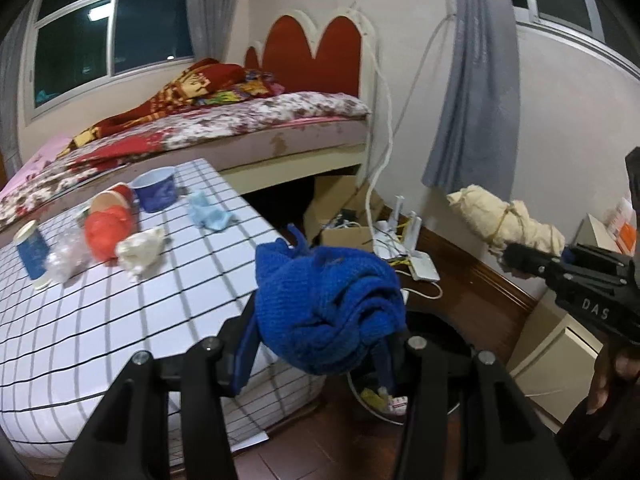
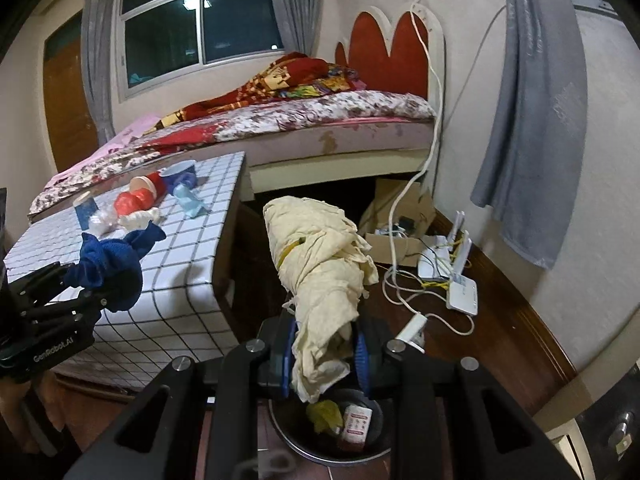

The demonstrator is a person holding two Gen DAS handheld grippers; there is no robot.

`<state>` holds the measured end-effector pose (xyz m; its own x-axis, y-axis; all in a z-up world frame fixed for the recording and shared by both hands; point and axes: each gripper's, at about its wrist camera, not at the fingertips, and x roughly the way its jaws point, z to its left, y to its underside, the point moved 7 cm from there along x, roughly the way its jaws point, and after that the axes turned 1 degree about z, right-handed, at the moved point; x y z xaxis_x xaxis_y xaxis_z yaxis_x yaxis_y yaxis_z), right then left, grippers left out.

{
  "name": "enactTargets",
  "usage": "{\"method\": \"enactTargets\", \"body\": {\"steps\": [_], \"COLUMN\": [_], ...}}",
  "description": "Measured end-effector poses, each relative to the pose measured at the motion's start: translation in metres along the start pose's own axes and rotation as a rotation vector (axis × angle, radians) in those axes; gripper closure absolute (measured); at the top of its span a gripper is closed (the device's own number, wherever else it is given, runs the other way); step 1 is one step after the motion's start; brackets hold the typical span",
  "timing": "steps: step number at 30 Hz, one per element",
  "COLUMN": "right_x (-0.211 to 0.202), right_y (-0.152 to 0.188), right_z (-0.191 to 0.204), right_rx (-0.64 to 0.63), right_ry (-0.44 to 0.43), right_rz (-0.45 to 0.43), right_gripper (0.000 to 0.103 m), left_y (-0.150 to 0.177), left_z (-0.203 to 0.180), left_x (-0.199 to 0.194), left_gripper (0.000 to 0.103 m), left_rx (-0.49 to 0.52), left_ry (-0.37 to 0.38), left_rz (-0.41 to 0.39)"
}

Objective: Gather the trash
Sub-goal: 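Carry both items over the bin and open both tools to drop them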

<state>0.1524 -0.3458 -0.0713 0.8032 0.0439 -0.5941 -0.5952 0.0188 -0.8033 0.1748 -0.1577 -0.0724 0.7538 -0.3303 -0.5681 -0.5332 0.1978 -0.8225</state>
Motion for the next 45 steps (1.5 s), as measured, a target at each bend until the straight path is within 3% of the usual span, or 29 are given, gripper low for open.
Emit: {"method": "enactTargets", "body": {"steps": [13,21,36,39,40,41,42,44,45], "right_x": [0.006,0.023,0.085,0.099,0.105,0.112,0.120,0.133,0.135], "right_y": [0.026,0.049,0.088,0.092,0.094,0.099,0.105,0.119,0.124], "right_z": [-0.044,-0.059,-0.068,-0.068,-0.068,-0.068,-0.071,-0.080,-0.084], "right_rx": [0.035,0.034,0.007,0.000,-0.003,-0.015,-0.027,-0.021,-0.018], "right_ry": [0.041,0.031,-0.022,-0.039,-0.048,-0.052,-0.032,0.014,0.026], "right_rz": [0.057,0.121,0.270,0.300,0.314,0.337,0.360,0.399,0.412], "right_gripper": [0.077,0.077,0.077,0.077,0.077,0.069,0.043,0.004,0.001], "left_y": [0.007,0.030,0.061,0.065,0.067,0.069,0.070,0.076,0.082], "left_z": [-0.063,-0.094,-0.093,-0.092,-0.092,-0.089,-0.086,-0.078,-0.073], "left_x": [0.028,0.052,0.112,0.121,0.124,0.126,0.127,0.127,0.128], "left_gripper": [0.053,0.053,0.051,0.047,0.032,0.012,0.005,0.001,0.001], "left_rx": [0.081,0.121,0.064,0.044,0.032,0.024,0.016,-0.007,-0.014], "left_ry": [0.107,0.171,0.230,0.243,0.247,0.221,0.201,0.174,0.149], "left_rz": [0.048,0.119,0.269,0.288,0.295,0.303,0.301,0.306,0.326]}}
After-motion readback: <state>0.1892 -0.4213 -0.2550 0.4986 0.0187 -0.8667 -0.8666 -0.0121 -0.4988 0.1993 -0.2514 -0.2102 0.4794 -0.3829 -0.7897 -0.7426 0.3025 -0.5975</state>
